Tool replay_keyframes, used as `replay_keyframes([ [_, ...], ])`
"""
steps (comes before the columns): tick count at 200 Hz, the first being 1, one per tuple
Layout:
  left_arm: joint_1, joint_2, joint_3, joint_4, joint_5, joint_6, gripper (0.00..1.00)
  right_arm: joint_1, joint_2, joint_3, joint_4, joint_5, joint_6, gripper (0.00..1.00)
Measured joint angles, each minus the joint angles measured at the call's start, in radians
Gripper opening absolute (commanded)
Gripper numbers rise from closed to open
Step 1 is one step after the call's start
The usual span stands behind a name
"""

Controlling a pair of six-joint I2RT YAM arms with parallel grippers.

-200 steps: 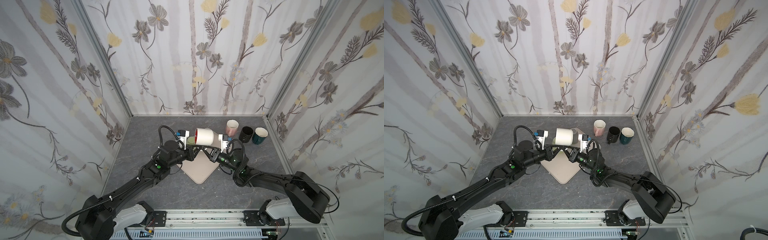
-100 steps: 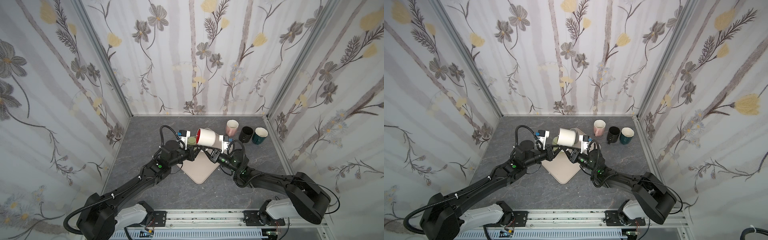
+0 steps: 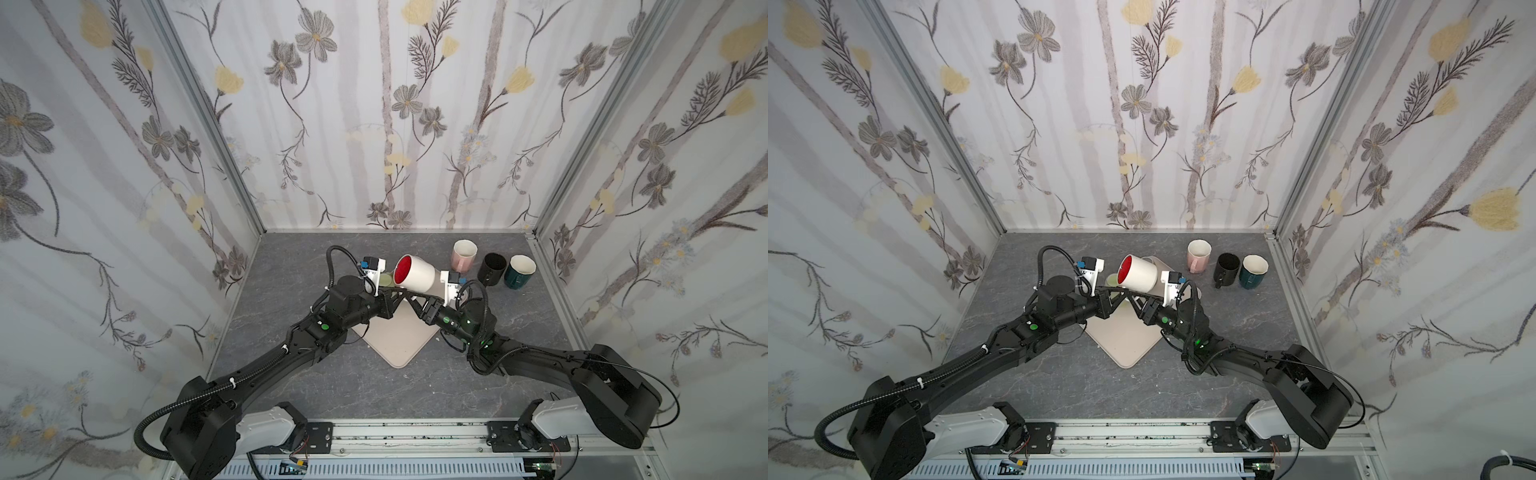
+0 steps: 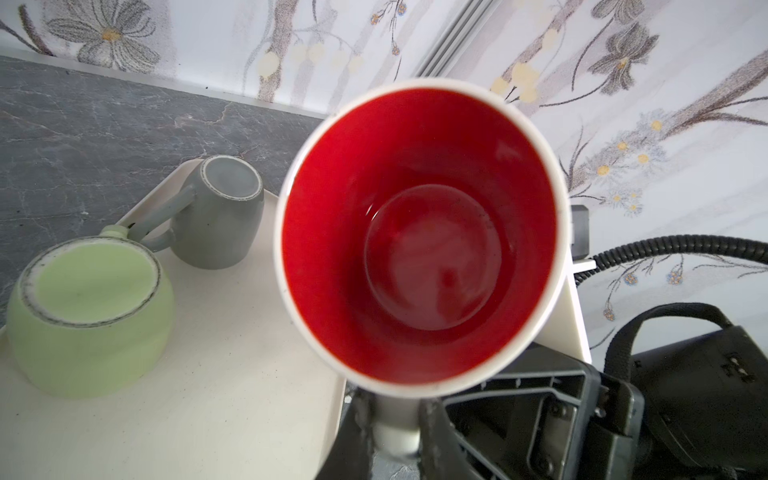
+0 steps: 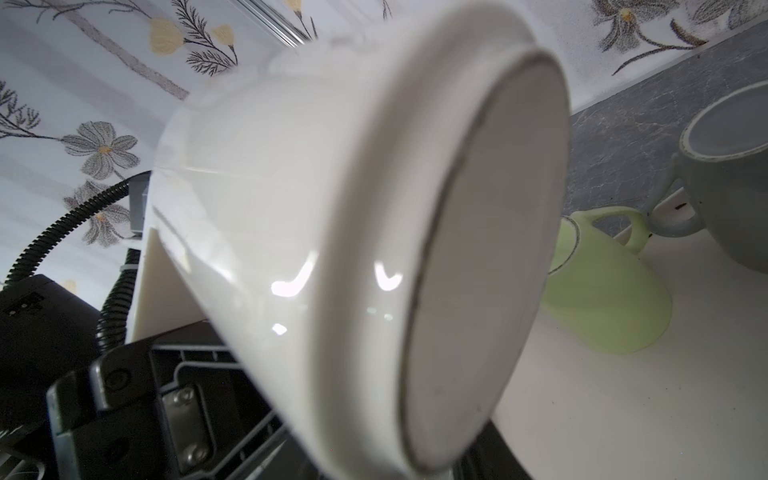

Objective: Turn the mug right side up
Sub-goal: 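Hold the white mug with both grippers and rotate it toward mouth-up, then open the right gripper and pull it back while the left gripper holds the mug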

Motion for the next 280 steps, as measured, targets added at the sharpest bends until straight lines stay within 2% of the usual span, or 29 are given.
replay_keyframes([
  [28, -0.001, 0.014, 0.009, -0.023, -0.019, 0.008, 0.00, -0.002, -0.001, -0.004, -0.023, 0.000, -0.002, 0.46],
  [66, 0.005, 0.043, 0.013, -0.051, -0.115, 0.011, 0.00, -0.003, -0.024, -0.021, 0.053, -0.165, -0.011, 0.50],
  [117, 0.005, 0.085, 0.015, -0.089, -0.134, 0.011, 0.00, -0.020, -0.048, -0.045, 0.121, -0.214, -0.010, 0.52],
  [159, 0.005, 0.102, 0.030, -0.089, -0.133, 0.011, 0.00, -0.031, -0.087, -0.073, 0.119, -0.213, -0.010, 0.54],
  [186, 0.005, 0.103, 0.039, -0.098, -0.134, 0.011, 0.00, -0.041, -0.139, -0.096, 0.087, -0.190, -0.026, 0.60],
  [242, 0.029, 0.102, 0.087, -0.135, -0.153, 0.021, 0.00, -0.050, -0.321, -0.088, -0.175, -0.089, -0.134, 0.71],
  [280, 0.076, 0.093, 0.129, -0.182, -0.163, 0.034, 0.00, -0.059, -0.434, -0.092, -0.314, -0.035, -0.195, 0.75],
])
